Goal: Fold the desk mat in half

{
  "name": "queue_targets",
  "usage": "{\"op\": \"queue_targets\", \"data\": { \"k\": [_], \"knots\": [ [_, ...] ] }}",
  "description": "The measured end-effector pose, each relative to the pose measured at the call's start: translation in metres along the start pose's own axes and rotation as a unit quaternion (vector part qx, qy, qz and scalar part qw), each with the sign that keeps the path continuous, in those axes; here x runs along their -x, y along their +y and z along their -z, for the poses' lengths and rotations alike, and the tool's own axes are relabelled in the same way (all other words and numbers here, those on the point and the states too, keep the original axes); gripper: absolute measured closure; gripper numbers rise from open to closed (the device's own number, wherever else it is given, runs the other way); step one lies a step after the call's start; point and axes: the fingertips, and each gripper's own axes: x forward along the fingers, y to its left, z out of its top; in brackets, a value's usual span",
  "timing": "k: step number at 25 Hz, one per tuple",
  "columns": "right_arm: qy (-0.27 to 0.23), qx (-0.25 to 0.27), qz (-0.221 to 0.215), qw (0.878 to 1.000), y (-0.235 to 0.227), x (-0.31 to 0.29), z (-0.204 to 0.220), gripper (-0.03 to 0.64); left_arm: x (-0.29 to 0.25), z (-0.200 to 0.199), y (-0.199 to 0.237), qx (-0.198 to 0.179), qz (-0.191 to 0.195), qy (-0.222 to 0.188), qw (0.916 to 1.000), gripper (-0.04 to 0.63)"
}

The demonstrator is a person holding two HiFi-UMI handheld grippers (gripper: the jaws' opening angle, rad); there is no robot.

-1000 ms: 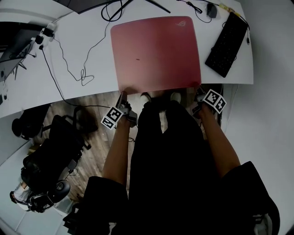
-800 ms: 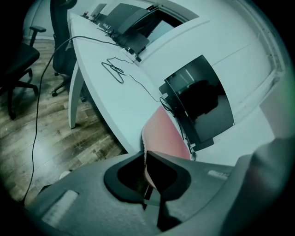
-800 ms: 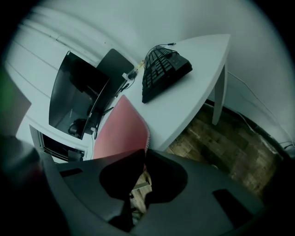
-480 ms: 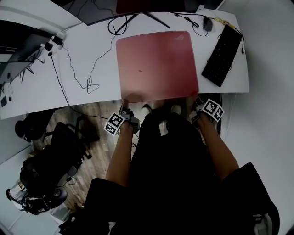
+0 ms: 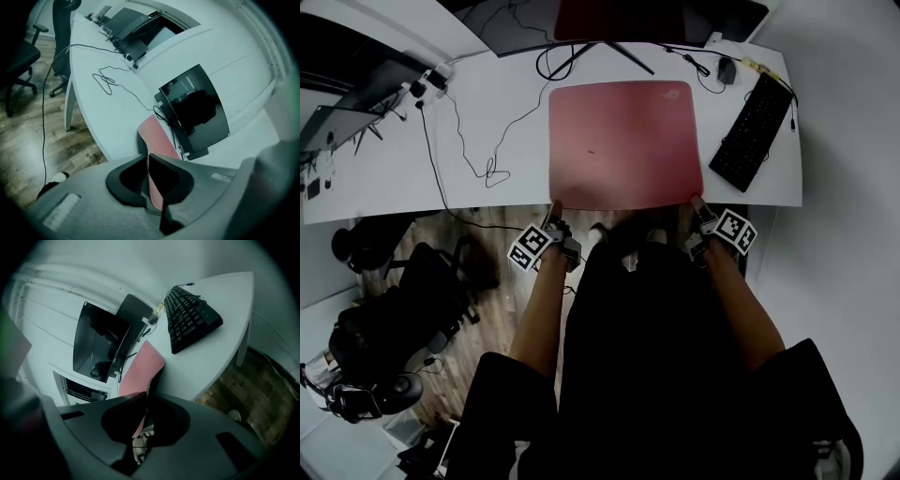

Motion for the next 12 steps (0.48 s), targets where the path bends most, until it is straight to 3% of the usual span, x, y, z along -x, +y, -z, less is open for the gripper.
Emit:
{"op": "queue_targets", "data": {
  "k": [12],
  "knots": [
    [0.031,0.033,-0.055,0.997,0.03,-0.004,-0.015,0.601,0.008,-0.014,-0.038,-0.044,0.001,-0.063,0.997,0.565]
  ]
}}
